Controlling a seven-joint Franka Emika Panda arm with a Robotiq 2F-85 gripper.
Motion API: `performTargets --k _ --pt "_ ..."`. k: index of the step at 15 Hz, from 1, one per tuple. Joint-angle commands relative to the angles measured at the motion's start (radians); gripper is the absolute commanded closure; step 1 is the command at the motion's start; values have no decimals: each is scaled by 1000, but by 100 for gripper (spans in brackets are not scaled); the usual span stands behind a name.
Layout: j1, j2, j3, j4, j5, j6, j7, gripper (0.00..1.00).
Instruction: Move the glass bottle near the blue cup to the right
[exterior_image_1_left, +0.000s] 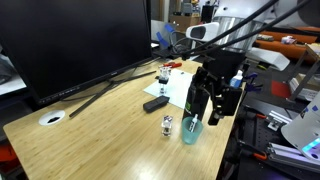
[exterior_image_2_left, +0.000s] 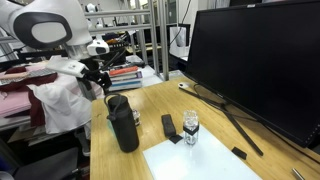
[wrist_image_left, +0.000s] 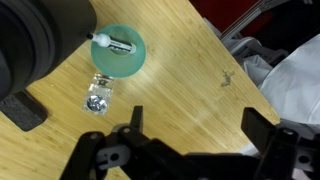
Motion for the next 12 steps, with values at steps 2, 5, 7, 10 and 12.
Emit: performTargets --k 2,5,7,10,12 --pt "-24 80 32 27 3 75 0 0" --pt "-29 110 39 35 4 89 -2 0" --pt "-27 95 37 34 4 86 -1 0" --pt "-34 102 39 32 -13 110 8 0" --pt "-53 118 41 41 -58 134 34 0"
